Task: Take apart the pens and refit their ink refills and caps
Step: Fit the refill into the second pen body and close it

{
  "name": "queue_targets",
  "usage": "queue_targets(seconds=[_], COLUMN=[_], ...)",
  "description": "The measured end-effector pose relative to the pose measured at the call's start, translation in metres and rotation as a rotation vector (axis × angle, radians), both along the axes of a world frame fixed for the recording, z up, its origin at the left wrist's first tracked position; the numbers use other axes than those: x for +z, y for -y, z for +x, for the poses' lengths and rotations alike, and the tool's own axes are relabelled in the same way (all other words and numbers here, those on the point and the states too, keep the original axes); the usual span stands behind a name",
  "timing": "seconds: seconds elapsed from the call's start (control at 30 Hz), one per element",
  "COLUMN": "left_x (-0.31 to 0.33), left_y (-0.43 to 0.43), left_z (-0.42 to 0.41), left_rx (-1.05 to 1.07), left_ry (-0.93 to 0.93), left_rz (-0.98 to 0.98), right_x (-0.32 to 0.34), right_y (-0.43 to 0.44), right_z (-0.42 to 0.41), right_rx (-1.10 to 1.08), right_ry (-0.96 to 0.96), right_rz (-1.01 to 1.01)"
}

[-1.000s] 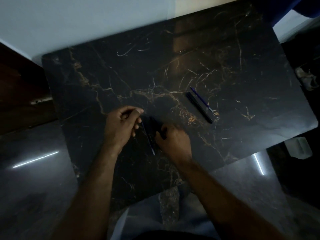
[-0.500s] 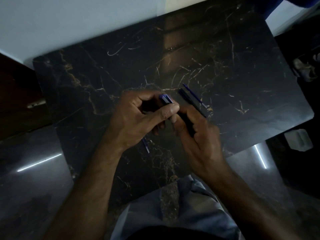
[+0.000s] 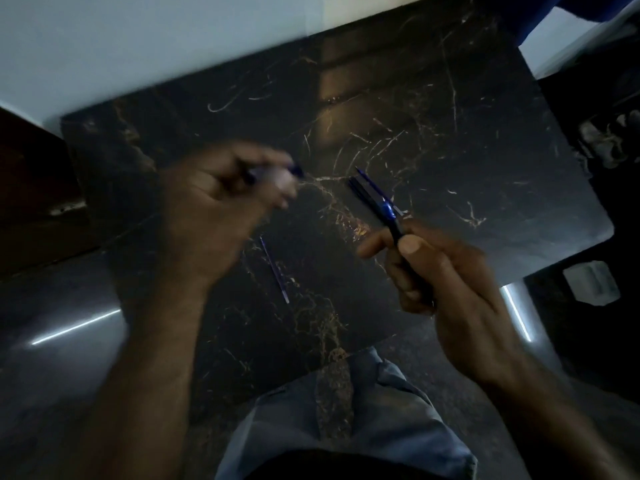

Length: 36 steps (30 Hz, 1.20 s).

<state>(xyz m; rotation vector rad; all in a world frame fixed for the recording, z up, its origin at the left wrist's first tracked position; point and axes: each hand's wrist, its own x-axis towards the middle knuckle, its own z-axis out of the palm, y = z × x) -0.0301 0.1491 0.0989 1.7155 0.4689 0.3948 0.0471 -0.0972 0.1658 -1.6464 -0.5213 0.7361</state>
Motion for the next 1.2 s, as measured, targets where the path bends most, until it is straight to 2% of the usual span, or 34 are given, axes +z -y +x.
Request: queue_targets(seconds=[0.07,0.17,0.3,0.57,0.6,0.63,0.7,0.73,0.8,0.87,1.03,1.13,1.2], left_x=[-0.027,-0.088,-0.125,-0.139,-0.130,-0.115,-0.072,-0.048,-0.007,0.019,0.044,0.053,0.055], left_y=[0.006,0.015,0.005,-0.003,-0.002,0.001,0.011,0.018,0.034,0.046,0.048,0.046,0.054], left_z=[-0.010,-0.023,-0.023,-0.020,-0.020,-0.018,-0.015,-0.015,-0.017,-0.019,-0.009,-0.004,-0.001], left_rx=[-0.071,-0.094,-0.141,-0.030,0.011,0.066,0.073,-0.011,-0.232,-0.366,-0.386,-0.352,-0.264], left_ry=[-0.164,-0.282,-0.263,-0.325,-0.331,-0.311,-0.233,-0.176,-0.080,-0.017,0.061,0.133,0.157], left_rz=[0.084,0.477,0.757,0.844,0.782,0.635,0.109,-0.151,-0.456,-0.529,-0.458,-0.323,-0.262], right_x=[-0.006,-0.019,-0.035,-0.045,-0.045,-0.044,-0.043,-0.043,-0.040,-0.032,-0.009,-0.001,-0.001], right_y=[0.000,-0.003,-0.001,-0.001,-0.001,-0.002,-0.004,-0.005,-0.007,-0.011,-0.009,-0.009,-0.011], right_z=[0.001,-0.001,-0.008,-0.019,-0.020,-0.021,-0.021,-0.020,-0.020,-0.018,-0.012,-0.012,-0.012], right_rx=[-0.015,-0.032,-0.027,0.036,0.035,0.035,0.047,0.050,0.066,0.096,0.166,0.129,0.077], right_ry=[-0.131,-0.217,-0.345,-0.357,-0.361,-0.366,-0.390,-0.425,-0.541,-0.641,-0.750,-0.611,-0.399], right_rz=[0.027,0.000,0.004,-0.055,-0.054,-0.041,-0.027,-0.021,0.021,0.088,0.204,0.185,0.164])
